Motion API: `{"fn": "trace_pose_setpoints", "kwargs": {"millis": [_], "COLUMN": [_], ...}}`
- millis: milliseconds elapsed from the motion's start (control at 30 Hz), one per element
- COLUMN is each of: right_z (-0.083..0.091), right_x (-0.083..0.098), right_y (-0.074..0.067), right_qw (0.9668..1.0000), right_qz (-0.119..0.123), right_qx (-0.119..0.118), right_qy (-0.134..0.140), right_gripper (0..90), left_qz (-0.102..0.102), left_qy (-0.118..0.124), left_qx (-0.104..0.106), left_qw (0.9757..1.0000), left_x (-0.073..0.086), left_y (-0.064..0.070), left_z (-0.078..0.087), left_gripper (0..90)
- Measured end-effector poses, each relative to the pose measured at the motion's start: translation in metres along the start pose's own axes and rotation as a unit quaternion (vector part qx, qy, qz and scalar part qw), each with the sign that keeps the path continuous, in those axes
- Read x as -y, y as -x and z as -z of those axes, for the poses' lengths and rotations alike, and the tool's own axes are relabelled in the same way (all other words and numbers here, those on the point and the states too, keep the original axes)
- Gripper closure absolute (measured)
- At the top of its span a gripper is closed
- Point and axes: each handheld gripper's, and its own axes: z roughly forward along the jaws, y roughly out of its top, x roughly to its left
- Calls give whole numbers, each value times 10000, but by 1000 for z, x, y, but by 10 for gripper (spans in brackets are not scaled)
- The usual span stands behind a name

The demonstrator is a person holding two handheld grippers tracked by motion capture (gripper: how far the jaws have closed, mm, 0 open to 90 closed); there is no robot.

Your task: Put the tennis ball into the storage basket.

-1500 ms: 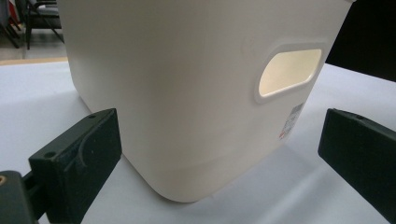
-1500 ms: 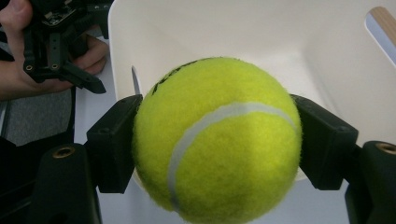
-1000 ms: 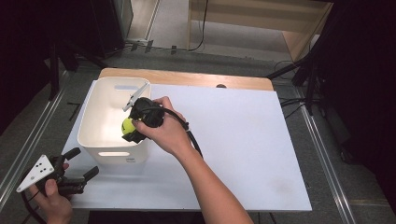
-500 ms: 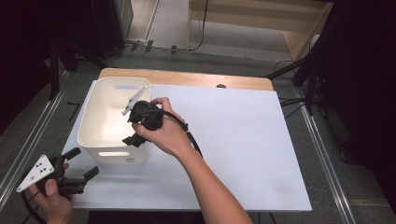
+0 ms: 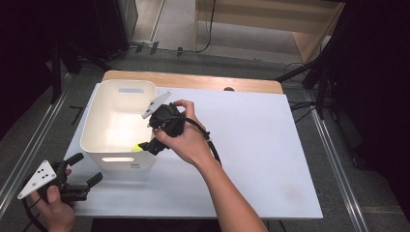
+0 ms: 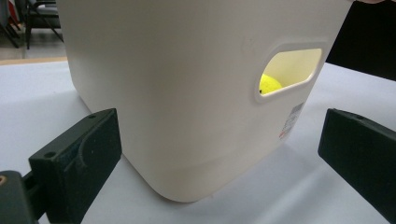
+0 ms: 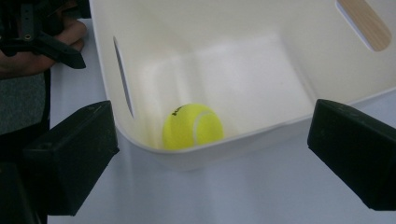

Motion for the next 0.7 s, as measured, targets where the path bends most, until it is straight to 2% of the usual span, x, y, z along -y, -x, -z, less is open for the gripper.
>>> {"fn": "trace_pose_setpoints", "kwargs": {"millis": [467, 700], "right_z": [30, 35], "right_x": [35, 54], "right_y": [6, 7], "right_qw": [9990, 9981], "right_qz": [-273, -386], "right_qx": [263, 428], "right_qy": [240, 206], "right_gripper": [0, 0], "left_qz": [13, 8], "left_qy": [13, 0], "left_qx": [-1, -3], "left_qw": [10000, 10000], "left_x": [0, 0], "left_y": [0, 0], "left_z": [0, 0], "left_gripper": [0, 0]}}
